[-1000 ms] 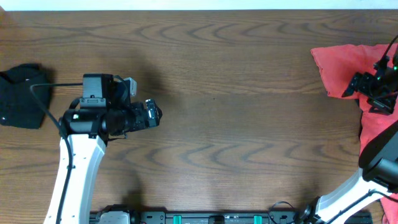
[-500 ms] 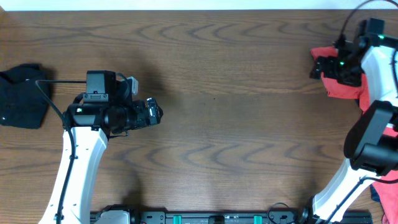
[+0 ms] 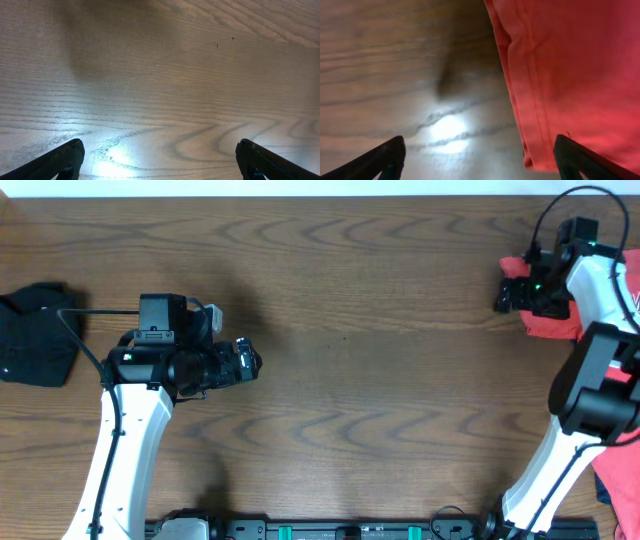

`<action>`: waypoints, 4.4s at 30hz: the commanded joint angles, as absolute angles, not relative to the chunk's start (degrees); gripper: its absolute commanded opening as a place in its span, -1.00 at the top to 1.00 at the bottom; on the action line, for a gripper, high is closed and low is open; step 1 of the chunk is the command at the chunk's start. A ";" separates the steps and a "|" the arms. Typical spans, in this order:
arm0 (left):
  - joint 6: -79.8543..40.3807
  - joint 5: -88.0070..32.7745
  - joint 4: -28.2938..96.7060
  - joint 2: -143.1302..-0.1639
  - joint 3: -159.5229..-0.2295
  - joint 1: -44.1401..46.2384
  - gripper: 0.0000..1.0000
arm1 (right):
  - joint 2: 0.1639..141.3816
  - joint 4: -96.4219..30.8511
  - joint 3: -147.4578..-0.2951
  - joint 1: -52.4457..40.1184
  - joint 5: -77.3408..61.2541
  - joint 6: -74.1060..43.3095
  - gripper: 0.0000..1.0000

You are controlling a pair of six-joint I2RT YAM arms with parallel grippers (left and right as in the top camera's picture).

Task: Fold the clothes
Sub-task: 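Grasp the red T-shirt edge with the right gripper, then drag the T-shirt leftward onto the table center with the right gripper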

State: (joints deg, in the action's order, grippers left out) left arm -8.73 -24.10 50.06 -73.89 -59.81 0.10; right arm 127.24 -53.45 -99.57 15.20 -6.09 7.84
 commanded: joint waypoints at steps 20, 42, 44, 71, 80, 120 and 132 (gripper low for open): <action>-8.21 -25.08 49.84 -74.00 -60.71 -0.03 -0.96 | 130.06 -50.98 -100.40 17.37 -0.62 7.33 -0.70; -8.21 -25.10 50.13 -74.00 -60.71 -0.03 -0.96 | 131.90 -49.23 -100.40 17.28 -0.69 5.17 -0.35; -8.21 -25.08 50.13 -74.00 -60.71 -0.03 -0.96 | 132.79 -49.25 -100.40 17.30 -0.89 5.15 -0.28; -8.19 -25.08 50.06 -74.00 -60.73 -0.03 -0.82 | 132.92 -51.64 -101.62 12.32 -2.37 3.46 0.97; -8.19 -25.02 50.06 -73.95 -60.73 -0.05 0.88 | 122.58 -54.52 -107.35 4.45 -2.37 3.49 0.97; -9.28 -8.05 56.14 -55.99 -61.04 -0.05 0.88 | 115.48 -62.61 -122.91 -39.94 -9.93 3.25 0.98; -9.26 -8.05 56.12 -56.01 -61.04 -0.05 0.88 | 115.48 -62.37 -122.91 -44.40 -10.76 3.42 -0.99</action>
